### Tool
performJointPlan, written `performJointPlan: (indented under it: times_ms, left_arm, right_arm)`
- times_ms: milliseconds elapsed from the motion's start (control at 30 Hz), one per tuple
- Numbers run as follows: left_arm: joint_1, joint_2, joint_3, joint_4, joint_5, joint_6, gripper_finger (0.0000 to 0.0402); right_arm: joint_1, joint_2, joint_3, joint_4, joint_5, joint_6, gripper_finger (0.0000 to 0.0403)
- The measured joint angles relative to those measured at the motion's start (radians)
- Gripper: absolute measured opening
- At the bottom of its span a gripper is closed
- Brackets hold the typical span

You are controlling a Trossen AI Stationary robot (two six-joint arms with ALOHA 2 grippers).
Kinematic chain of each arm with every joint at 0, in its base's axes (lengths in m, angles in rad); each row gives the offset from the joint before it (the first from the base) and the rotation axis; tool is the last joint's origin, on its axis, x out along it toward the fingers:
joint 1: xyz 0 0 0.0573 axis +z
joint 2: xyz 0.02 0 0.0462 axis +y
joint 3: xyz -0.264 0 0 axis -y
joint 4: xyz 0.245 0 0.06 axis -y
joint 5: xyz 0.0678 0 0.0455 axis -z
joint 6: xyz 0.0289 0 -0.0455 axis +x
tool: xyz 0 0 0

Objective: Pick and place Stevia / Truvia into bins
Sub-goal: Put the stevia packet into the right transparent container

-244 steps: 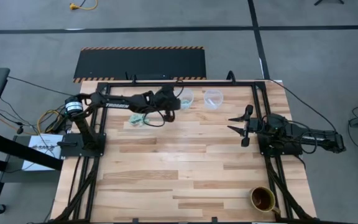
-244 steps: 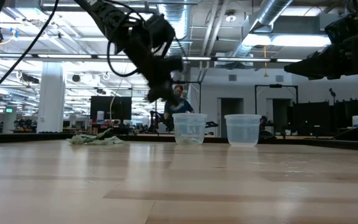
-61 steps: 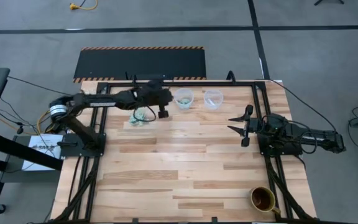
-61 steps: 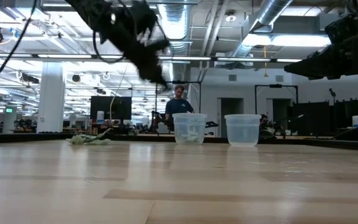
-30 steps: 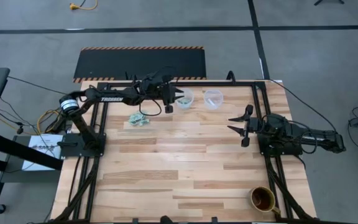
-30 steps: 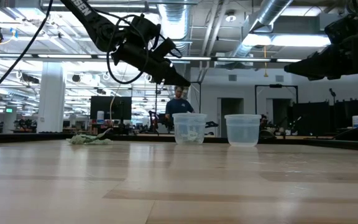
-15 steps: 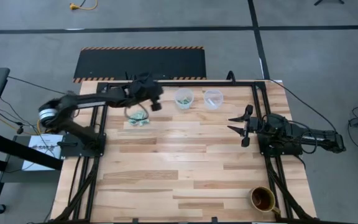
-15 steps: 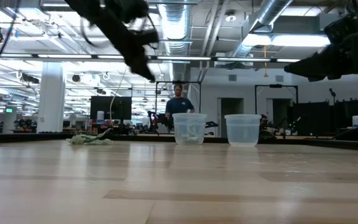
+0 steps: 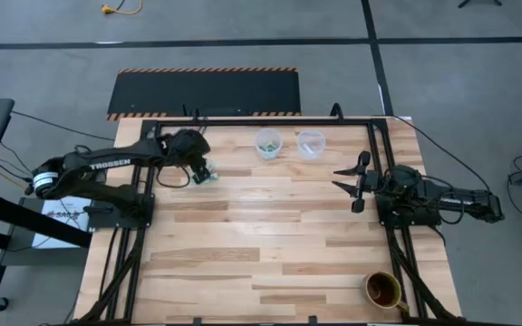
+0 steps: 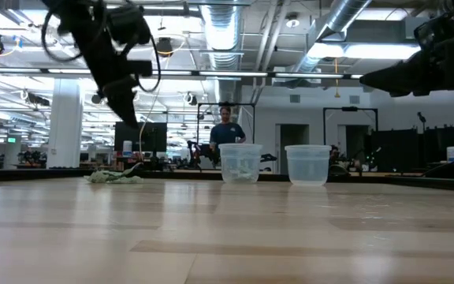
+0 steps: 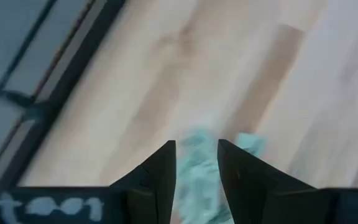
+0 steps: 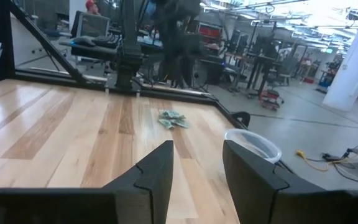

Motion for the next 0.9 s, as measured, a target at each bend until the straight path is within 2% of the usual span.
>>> performJointPlan:
  times_ms: [167, 600, 767, 900]
  left_arm:
    - [-0.031, 0.039, -0.1, 0.168, 0.071, 0.012, 0.0108]
    - [-0.091, 0.271, -0.103, 0.168, 0.072, 0.019, 0.0108]
    - [-0.096, 0.302, -0.103, 0.175, 0.066, 0.038, 0.0108]
    - [-0.095, 0.304, -0.103, 0.172, 0.018, 0.05, 0.0108]
  right_arm:
    - [0.0, 0.0, 0.0, 0.002, -0.001, 0.0, 0.0134]
    - [0.0, 0.0, 0.002, 0.002, -0.001, 0.0, 0.0134]
    - [0.0, 0.0, 0.002, 0.002, -0.001, 0.0, 0.0134]
    - [0.0, 0.0, 0.002, 0.002, -0.001, 0.0, 0.0134]
